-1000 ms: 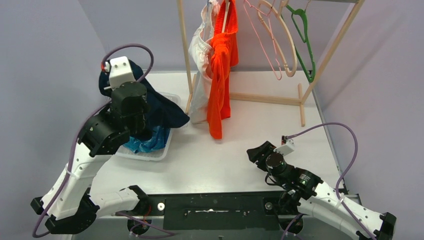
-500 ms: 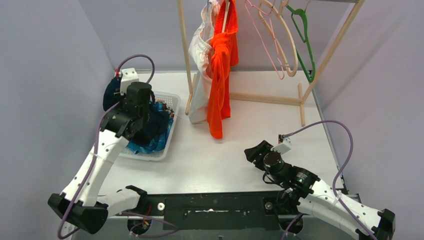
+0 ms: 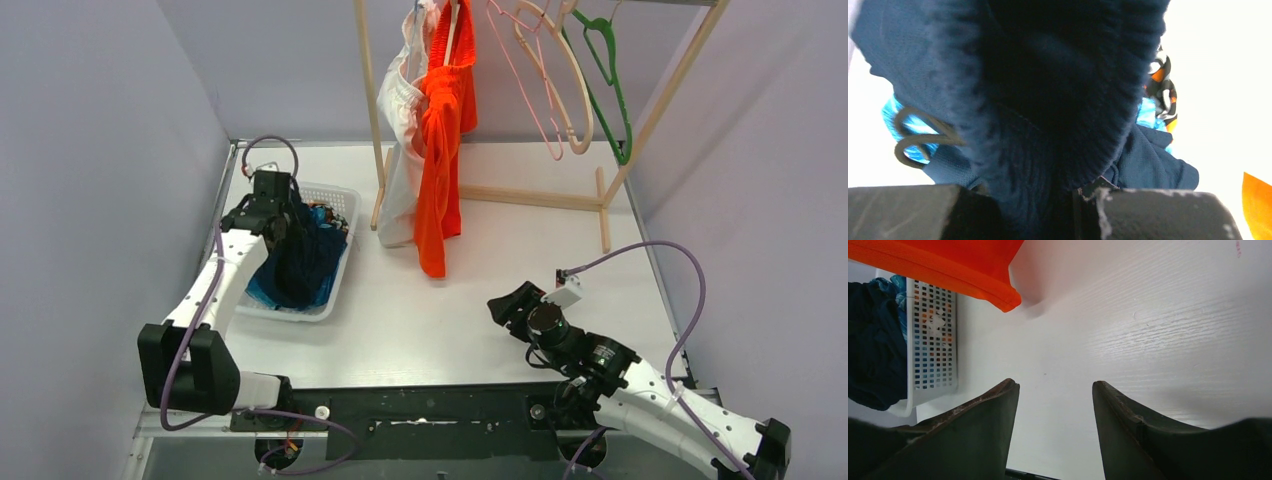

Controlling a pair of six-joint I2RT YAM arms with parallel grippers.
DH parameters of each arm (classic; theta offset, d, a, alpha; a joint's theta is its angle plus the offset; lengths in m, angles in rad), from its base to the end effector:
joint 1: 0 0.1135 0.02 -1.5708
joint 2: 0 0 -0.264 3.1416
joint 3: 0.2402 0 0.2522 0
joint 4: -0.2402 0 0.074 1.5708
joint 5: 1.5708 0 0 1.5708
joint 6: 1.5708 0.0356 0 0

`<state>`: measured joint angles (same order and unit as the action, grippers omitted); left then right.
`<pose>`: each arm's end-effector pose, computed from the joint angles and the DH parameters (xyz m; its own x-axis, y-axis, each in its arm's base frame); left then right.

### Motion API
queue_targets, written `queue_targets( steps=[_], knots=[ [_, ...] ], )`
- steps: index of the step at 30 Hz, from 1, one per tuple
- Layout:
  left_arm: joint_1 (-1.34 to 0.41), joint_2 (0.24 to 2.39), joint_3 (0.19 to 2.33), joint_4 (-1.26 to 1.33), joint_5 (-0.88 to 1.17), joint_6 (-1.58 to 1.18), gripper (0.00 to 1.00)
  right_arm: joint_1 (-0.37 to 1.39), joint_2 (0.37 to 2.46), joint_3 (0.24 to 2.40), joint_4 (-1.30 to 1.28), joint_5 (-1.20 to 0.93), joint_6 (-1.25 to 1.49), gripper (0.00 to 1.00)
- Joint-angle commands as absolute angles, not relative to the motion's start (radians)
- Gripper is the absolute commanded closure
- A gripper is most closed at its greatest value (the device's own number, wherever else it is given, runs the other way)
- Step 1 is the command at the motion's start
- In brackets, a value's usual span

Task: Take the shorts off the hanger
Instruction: Place the shorts in the basket.

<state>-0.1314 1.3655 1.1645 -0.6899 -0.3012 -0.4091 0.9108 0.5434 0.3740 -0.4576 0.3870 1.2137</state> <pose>0.2850 -0.0270 0.2979 -0.6835 -0.2928 -0.6686 -0.3615 0.9316 -0.0384 0.0917 0.0962 0.2051 -0.6356 0.5962 -0.4905 0.1468 0.7171 0.6813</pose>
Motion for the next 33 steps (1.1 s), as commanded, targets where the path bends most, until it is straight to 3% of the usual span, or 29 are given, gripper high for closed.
queue_targets(
  steps=[1, 5, 7, 11, 20, 30, 33],
  knots=[
    [-0.095, 1.348, 0.976, -0.593, -0.201, -0.592, 1.00, 0.912, 0.518, 0.374, -0.430, 0.405, 1.217, 0.43],
    [0.009, 1.300, 0.776, -0.510, -0.082, -0.666, 0.96, 0.913, 0.496, 0.370, -0.456, 0.412, 1.234, 0.43],
    [0.040, 1.287, 0.759, -0.497, -0.041, -0.648, 0.81, 0.912, 0.484, 0.367, -0.465, 0.415, 1.237, 0.43],
    [0.068, 1.281, 0.847, -0.579, -0.061, -0.624, 0.55, 0.913, 0.462, 0.365, -0.490, 0.426, 1.241, 0.43],
    [0.072, 1.153, 1.106, -0.729, -0.176, -0.573, 0.23, 0.912, 0.436, 0.367, -0.521, 0.443, 1.258, 0.43],
    [0.072, 1.108, 1.219, -0.655, -0.103, -0.487, 0.20, 0.913, 0.463, 0.381, -0.502, 0.452, 1.223, 0.44],
    [0.072, 1.187, 1.250, -0.632, -0.060, -0.480, 0.29, 0.912, 0.477, 0.391, -0.500, 0.453, 1.219, 0.44]
  ],
)
